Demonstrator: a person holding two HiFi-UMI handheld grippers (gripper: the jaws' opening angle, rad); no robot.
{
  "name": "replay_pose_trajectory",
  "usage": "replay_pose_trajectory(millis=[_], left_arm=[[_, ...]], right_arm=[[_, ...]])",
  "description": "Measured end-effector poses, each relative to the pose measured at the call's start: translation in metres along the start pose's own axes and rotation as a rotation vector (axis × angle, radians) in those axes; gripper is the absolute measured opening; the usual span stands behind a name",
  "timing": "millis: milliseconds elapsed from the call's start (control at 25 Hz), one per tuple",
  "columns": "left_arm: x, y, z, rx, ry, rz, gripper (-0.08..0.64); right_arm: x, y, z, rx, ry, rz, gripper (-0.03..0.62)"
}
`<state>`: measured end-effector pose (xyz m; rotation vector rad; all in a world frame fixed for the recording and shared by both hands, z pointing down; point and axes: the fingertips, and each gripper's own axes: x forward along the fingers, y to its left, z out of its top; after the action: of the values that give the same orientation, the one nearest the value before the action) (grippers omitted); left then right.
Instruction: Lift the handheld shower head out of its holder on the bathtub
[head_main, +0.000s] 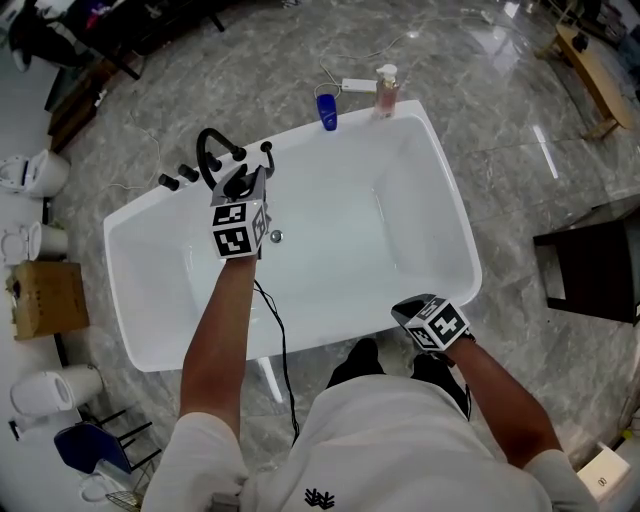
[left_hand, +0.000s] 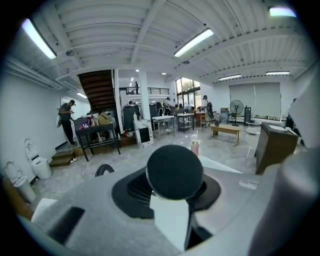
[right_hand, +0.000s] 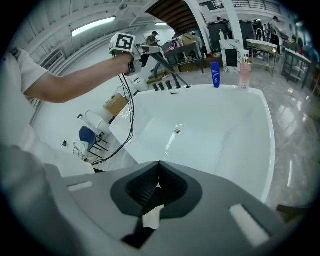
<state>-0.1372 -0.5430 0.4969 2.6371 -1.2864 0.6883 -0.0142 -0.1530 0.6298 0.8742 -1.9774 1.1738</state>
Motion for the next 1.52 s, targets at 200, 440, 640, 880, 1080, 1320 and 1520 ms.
replay_pose_trajectory(millis=[200,440,640,880,1080,1320,1520], left_arm=[[-0.028,-0.007,0.002,-0.032,0.002,0.010,0.129],[-0.062,-0.024,0.010,-0.049,-0.007,0.027,0.129],[-0.091,-0.047,0.016,-0.044,-0.021,0.034,0.127],[-0.123,-0.067,0.019,-0.046,-0.031,0.051,0.127],[-0.151,-0.081,0.023,-0.058,-0.039,0.064,0.129],[-0.184,-0.099,0.022,-0.083,-0.050,0.092,0.129],[-0.214,-0.112,0.021,-0.101,-0.065,0.118,0.129]], right_arm=[[-0.012,0.009,-0.006,-0.008,-0.016,0.005,0.014],[-0.028,0.014,-0.020,-0.041,-0.018,0.012,0.014],[-0.044,0.016,-0.033,-0.069,-0.028,0.015,0.012],[-0.057,0.014,-0.050,-0.095,-0.029,0.011,0.014],[-0.069,0.017,-0.062,-0.126,-0.038,0.015,0.014],[-0.077,0.019,-0.084,-0.152,-0.037,0.034,0.014],[-0.082,0.023,-0.096,-0.174,-0.042,0.046,0.014]])
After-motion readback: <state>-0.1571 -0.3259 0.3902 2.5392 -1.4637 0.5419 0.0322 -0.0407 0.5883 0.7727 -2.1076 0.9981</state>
